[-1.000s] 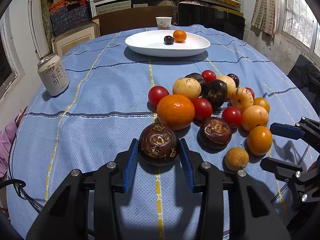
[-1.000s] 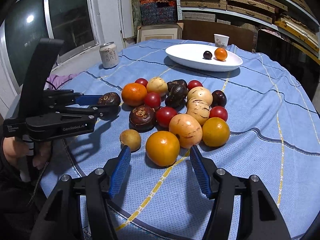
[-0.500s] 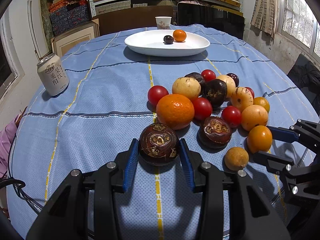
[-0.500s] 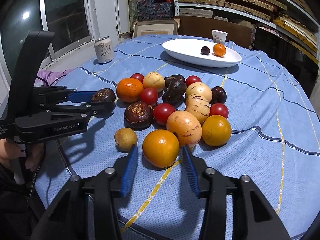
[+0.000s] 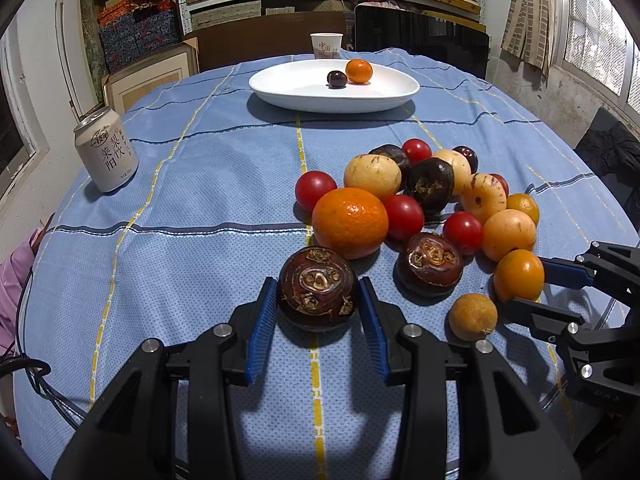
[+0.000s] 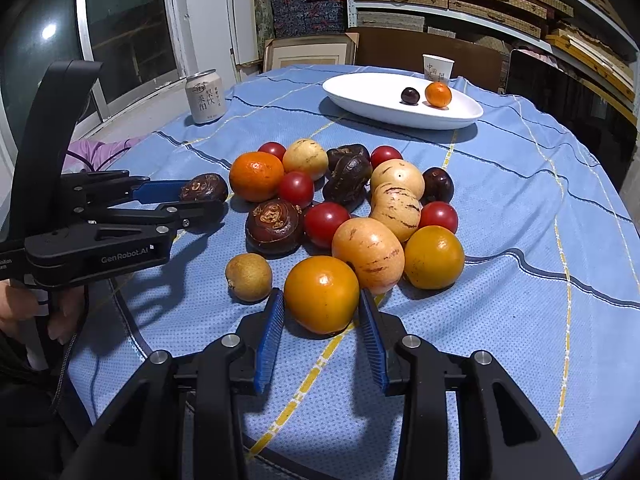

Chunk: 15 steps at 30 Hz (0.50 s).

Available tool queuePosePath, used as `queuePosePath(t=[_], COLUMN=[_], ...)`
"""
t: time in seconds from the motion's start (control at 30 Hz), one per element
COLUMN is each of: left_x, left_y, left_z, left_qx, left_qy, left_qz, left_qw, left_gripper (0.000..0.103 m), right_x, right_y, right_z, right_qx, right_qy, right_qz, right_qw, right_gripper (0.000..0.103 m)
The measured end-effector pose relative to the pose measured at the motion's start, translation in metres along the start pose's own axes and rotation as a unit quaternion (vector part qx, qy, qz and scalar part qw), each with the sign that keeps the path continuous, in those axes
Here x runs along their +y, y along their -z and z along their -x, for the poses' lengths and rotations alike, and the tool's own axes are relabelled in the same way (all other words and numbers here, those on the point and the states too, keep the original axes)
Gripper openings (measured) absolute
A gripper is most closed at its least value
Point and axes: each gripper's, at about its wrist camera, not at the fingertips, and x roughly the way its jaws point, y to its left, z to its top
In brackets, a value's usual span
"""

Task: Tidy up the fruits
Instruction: 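Grasp the brown carved fruit with the left tool while the right tool grasps an orange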

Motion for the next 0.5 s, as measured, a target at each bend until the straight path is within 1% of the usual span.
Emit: queuePosePath(t=[0.17,0.5], left_x=[-0.0004,-0.0004], left_y=[0.0000,-0.0001], left_z=[-0.0002,-0.0001], left_qx=[0.001,0.000], left_qy=[0.000,0.000], left_qz=[0.000,0.000], left_qw=[1.0000,1.0000], left_gripper=[0.040,0.040], right_x=[0.0004,-0.0032], right_y=[-0.0003,0.0007], right_z=[-0.0015,0.0038], right_qx=[0.004,-0.010], right_qy=[0.000,-0.010], right_qz=[0.001,-0.007], right_qw=[1.000,1.000], right_gripper=[0.038,0.037])
